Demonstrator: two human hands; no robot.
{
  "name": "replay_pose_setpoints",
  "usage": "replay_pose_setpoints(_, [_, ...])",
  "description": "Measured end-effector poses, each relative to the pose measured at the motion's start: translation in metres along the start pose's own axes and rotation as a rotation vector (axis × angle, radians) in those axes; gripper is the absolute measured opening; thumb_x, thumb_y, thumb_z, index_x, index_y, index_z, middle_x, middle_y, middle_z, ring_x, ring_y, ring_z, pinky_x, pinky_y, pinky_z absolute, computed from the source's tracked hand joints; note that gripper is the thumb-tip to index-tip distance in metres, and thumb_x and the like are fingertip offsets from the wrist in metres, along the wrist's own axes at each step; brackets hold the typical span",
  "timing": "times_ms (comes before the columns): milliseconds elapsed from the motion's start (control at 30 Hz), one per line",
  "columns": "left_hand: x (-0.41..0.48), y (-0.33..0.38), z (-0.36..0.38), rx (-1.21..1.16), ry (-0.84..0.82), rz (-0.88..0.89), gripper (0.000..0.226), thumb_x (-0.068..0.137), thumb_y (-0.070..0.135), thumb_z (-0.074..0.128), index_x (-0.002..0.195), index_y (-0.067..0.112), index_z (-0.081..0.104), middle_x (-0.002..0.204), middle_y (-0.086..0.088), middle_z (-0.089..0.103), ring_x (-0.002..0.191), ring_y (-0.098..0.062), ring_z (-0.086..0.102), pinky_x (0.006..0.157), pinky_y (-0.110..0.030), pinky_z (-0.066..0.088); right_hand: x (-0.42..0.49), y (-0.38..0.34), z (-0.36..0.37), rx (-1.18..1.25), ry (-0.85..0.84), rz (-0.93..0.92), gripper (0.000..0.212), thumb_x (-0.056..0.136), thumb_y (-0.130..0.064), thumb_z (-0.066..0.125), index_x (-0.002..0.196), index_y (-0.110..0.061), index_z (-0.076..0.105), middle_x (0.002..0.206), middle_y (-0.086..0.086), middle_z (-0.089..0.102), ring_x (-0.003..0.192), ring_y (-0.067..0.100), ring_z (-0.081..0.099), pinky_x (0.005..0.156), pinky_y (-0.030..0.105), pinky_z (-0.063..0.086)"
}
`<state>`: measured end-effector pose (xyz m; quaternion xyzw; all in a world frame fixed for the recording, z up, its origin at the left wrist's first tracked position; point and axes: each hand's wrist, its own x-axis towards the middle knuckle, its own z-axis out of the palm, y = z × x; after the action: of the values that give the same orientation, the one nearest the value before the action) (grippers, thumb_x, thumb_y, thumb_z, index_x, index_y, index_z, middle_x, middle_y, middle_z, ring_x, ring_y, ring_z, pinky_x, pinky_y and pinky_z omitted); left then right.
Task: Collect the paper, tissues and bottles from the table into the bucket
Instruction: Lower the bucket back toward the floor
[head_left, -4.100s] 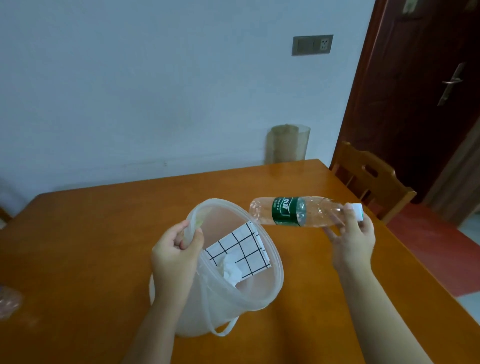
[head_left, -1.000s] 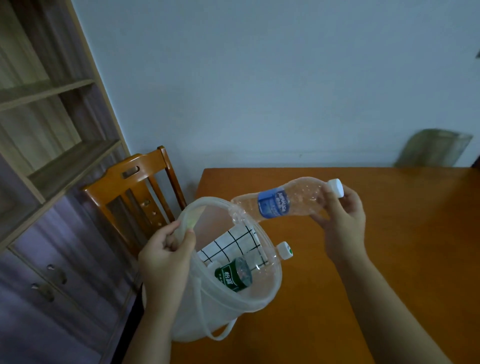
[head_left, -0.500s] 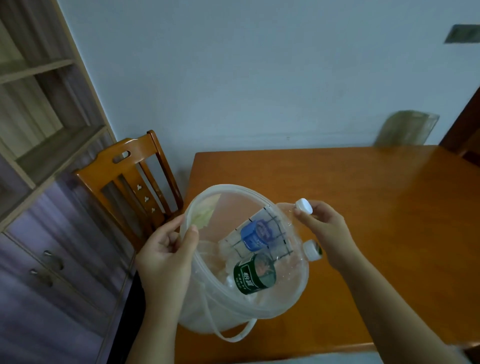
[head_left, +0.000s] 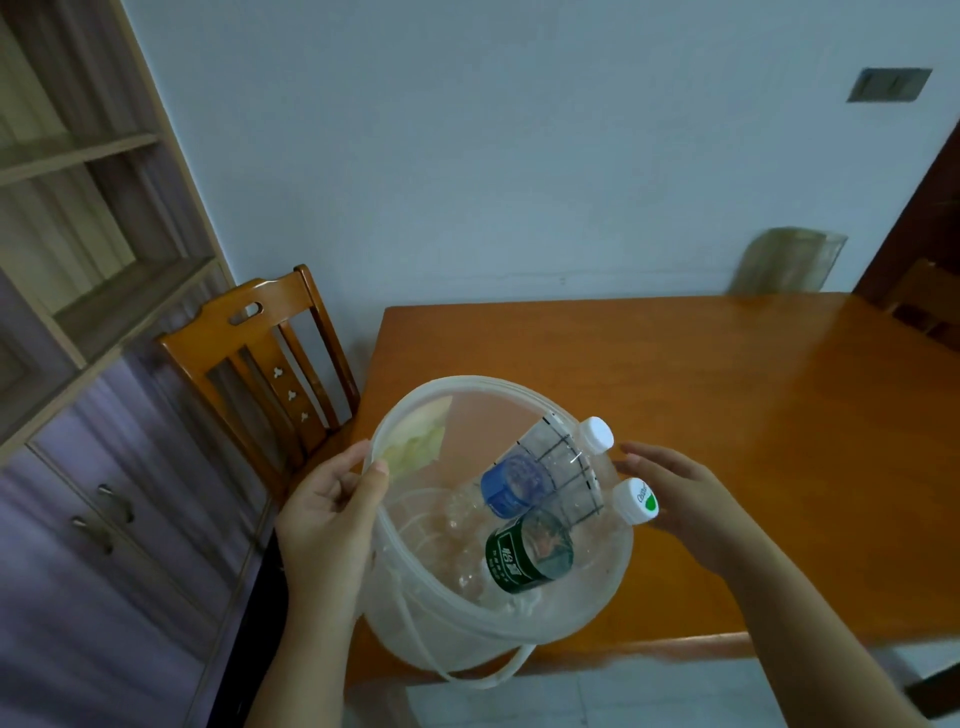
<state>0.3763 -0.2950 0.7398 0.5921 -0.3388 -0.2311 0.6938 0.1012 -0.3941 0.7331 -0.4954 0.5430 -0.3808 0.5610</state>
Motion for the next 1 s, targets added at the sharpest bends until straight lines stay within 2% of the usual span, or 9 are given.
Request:
replay_pose_setpoints(100, [-0.025, 0.0, 0.013, -0.013, -0.018, -0.019, 0.021, 0.074, 0.03, 0.067, 0.084, 0.048, 0.067, 0.069, 0.014, 0.068, 0.07, -0.021, 0.066, 0.068, -0.047, 0.057, -0.022, 0.014, -0.025, 0.032, -0.007, 0.052, 0.027, 0.086, -0.021, 0.056, 0.113, -0.019, 0.058, 0.102, 0.002, 0.065, 0.092, 0.023, 0.063, 0.068, 0.039, 0.058])
replay_pose_setpoints(200, [-0.059, 0.002, 0.034, -0.037, -0.049, -0.054, 0.021, 0.077, 0.026, 0.066, 0.085, 0.045, 0.068, 0.079, 0.015, 0.071, 0.081, -0.016, 0.067, 0.069, -0.038, 0.055, -0.05, 0.022, -0.059, 0.078, 0.018, 0.053, 0.025, 0.085, -0.017, 0.058, 0.109, -0.017, 0.061, 0.101, 0.002, 0.067, 0.091, 0.023, 0.065, 0.061, 0.035, 0.059])
replay_pose_setpoints(300, [-0.096, 0.006, 0.057, -0.078, -0.067, -0.115, 0.023, 0.079, 0.021, 0.065, 0.081, 0.043, 0.069, 0.083, 0.011, 0.072, 0.083, -0.014, 0.067, 0.067, -0.031, 0.054, -0.077, 0.028, -0.096, 0.123, 0.063, 0.022, 0.019, 0.086, -0.022, 0.056, 0.103, -0.02, 0.064, 0.099, 0.001, 0.068, 0.089, 0.022, 0.065, 0.055, 0.03, 0.057])
replay_pose_setpoints(433, [-0.145, 0.011, 0.082, -0.073, -0.098, -0.152, 0.015, 0.081, 0.02, 0.063, 0.086, 0.034, 0.068, 0.088, 0.007, 0.071, 0.081, -0.009, 0.067, 0.058, -0.022, 0.054, -0.109, 0.037, -0.137, 0.122, 0.112, 0.005, 0.014, 0.082, -0.016, 0.06, 0.091, -0.025, 0.065, 0.095, 0.002, 0.067, 0.086, 0.025, 0.064, 0.053, 0.03, 0.053])
replay_pose_setpoints(600, [-0.191, 0.017, 0.089, 0.081, -0.204, -0.106, 0.016, 0.081, 0.025, 0.062, 0.094, 0.035, 0.063, 0.091, 0.016, 0.066, 0.081, 0.0, 0.064, 0.059, -0.012, 0.05, -0.145, 0.05, -0.17, 0.127, 0.138, 0.015, 0.013, 0.081, -0.014, 0.06, 0.088, -0.024, 0.066, 0.092, 0.002, 0.068, 0.082, 0.023, 0.064, 0.055, 0.031, 0.052])
replay_pose_setpoints(667, [-0.202, 0.018, 0.084, 0.18, -0.263, -0.091, 0.024, 0.082, 0.026, 0.061, 0.105, 0.027, 0.062, 0.096, 0.018, 0.062, 0.084, 0.003, 0.06, 0.058, -0.006, 0.046, -0.158, 0.053, -0.177, 0.129, 0.154, 0.009, 0.013, 0.081, -0.014, 0.061, 0.087, -0.024, 0.066, 0.088, 0.001, 0.069, 0.078, 0.021, 0.066, 0.054, 0.03, 0.053])
replay_pose_setpoints(833, [-0.224, 0.021, 0.069, 0.32, -0.363, -0.11, 0.035, 0.084, 0.027, 0.058, 0.118, 0.02, 0.057, 0.098, 0.021, 0.057, 0.088, 0.006, 0.051, 0.064, -0.011, 0.045, -0.192, 0.054, -0.181, 0.129, 0.184, -0.041, 0.014, 0.081, -0.013, 0.061, 0.082, -0.026, 0.066, 0.069, -0.01, 0.072, 0.063, 0.011, 0.069, 0.045, 0.02, 0.051])
replay_pose_setpoints(900, [-0.231, 0.023, 0.059, 0.325, -0.404, -0.134, 0.036, 0.084, 0.029, 0.058, 0.12, 0.022, 0.056, 0.097, 0.024, 0.054, 0.087, 0.007, 0.049, 0.068, -0.016, 0.047, -0.207, 0.055, -0.177, 0.121, 0.202, -0.044, 0.016, 0.082, -0.012, 0.06, 0.081, -0.027, 0.065, 0.077, -0.008, 0.07, 0.068, 0.016, 0.067, 0.049, 0.024, 0.05])
replay_pose_setpoints(1000, [-0.238, 0.023, 0.041, 0.347, -0.466, -0.159, 0.038, 0.085, 0.031, 0.057, 0.122, 0.024, 0.054, 0.106, 0.011, 0.06, 0.091, -0.001, 0.052, 0.072, -0.022, 0.047, -0.23, 0.06, -0.168, 0.124, 0.207, -0.029, 0.018, 0.084, -0.01, 0.057, 0.083, -0.026, 0.064, 0.091, 0.0, 0.065, 0.082, 0.021, 0.061, 0.058, 0.031, 0.048])
